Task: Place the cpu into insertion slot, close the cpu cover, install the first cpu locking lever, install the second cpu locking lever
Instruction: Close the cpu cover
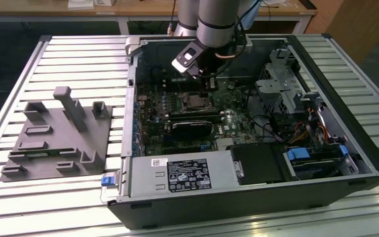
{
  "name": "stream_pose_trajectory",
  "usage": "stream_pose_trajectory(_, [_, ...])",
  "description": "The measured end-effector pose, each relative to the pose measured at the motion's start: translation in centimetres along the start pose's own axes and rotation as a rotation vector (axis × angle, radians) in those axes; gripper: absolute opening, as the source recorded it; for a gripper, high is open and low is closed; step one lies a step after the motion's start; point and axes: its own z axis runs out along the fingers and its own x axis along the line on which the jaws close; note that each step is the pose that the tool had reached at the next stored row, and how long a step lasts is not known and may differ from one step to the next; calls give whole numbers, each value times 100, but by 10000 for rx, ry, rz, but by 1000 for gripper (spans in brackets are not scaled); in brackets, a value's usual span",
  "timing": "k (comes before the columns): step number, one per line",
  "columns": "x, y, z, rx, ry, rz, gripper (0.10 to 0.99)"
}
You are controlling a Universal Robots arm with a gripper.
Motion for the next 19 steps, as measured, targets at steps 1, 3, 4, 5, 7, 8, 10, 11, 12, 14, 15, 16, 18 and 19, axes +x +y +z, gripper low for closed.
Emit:
stream_pose_trajectory(1, [-5, -11, 3, -27, -1, -16, 106])
stream_pose_trajectory(3, [-11, -57, 6, -119, -5, -22, 106])
stream_pose_trajectory(4, [-12, -89, 8, -178, -7, -23, 106])
stream_pose_trajectory(5, [-12, -123, 10, -239, -9, -24, 106])
stream_pose_trajectory(7, [-12, -190, 17, -361, -13, -25, 106])
stream_pose_trajectory(8, [-12, -221, 18, -417, -15, -26, 106])
stream_pose_trajectory(10, [-11, -246, 19, -487, -18, -25, 106])
stream_pose_trajectory(11, [-11, -245, 20, -491, -17, -27, 106])
stream_pose_trajectory(12, [-11, -245, 20, -495, -17, -28, 106])
stream_pose_trajectory(14, [-11, -246, 19, -501, -17, -27, 106])
stream_pose_trajectory(15, [-11, -246, 19, -500, -19, -48, 106])
stream_pose_trajectory(16, [-11, -246, 19, -500, -17, -124, 106])
stream_pose_trajectory(18, [-11, -246, 19, -495, -16, -473, 106])
stream_pose_trajectory(19, [-11, -246, 19, -492, -15, -654, 106])
